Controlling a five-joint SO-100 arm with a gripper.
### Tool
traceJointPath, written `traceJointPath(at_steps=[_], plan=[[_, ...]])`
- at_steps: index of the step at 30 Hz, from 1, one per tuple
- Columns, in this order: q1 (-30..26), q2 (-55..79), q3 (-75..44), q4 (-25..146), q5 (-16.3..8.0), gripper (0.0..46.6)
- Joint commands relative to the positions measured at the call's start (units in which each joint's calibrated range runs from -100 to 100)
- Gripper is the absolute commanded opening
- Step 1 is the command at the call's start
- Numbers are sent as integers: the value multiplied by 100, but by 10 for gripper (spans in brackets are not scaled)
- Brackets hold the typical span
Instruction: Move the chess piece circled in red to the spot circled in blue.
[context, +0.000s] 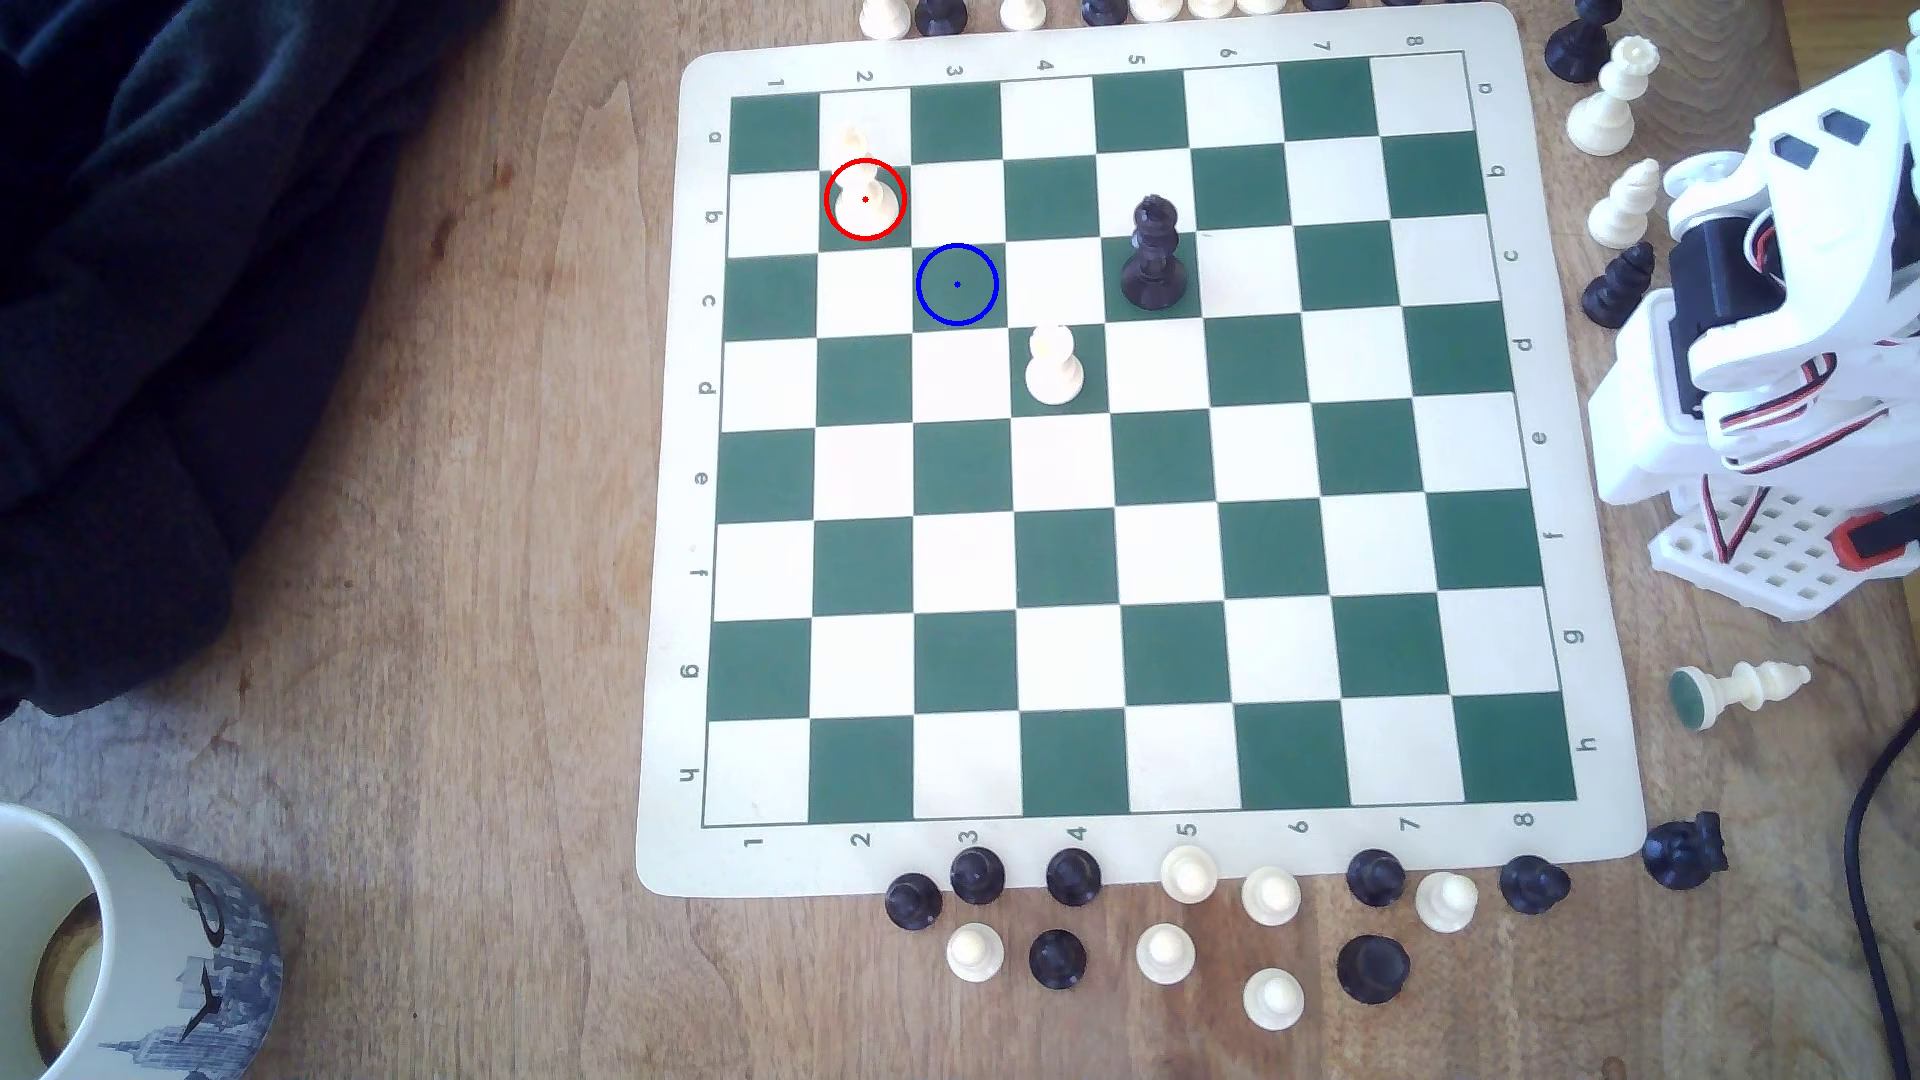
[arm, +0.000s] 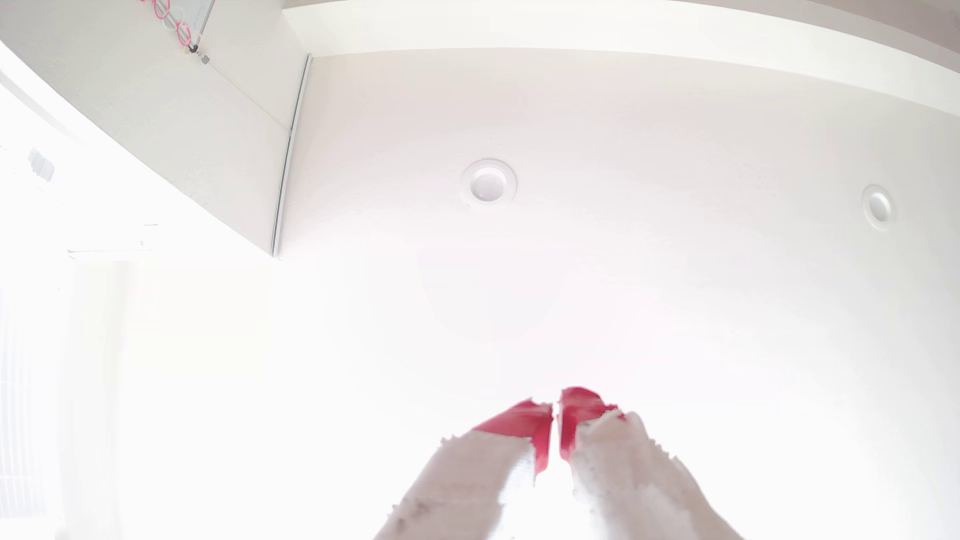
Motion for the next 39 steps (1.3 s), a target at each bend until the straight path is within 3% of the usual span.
traceJointPath(at_steps=[1, 7, 18, 23, 31, 32, 33, 34, 37, 39], plan=[[7, -20, 126, -79, 15, 2], [156, -20, 126, 929, 15, 2], [828, -28, -372, 5843, -24, 2], [1063, 286, -1406, 7808, -24, 2], [1212, 2739, -3228, 9487, -34, 2], [1227, 2892, -3418, 9823, -49, 2], [1274, 2952, -3573, 10110, -254, 2], [1305, 3011, -3718, 10380, -303, 2], [1438, 3783, -5087, 12468, -303, 2], [1462, 4242, -5531, 12739, -308, 2]])
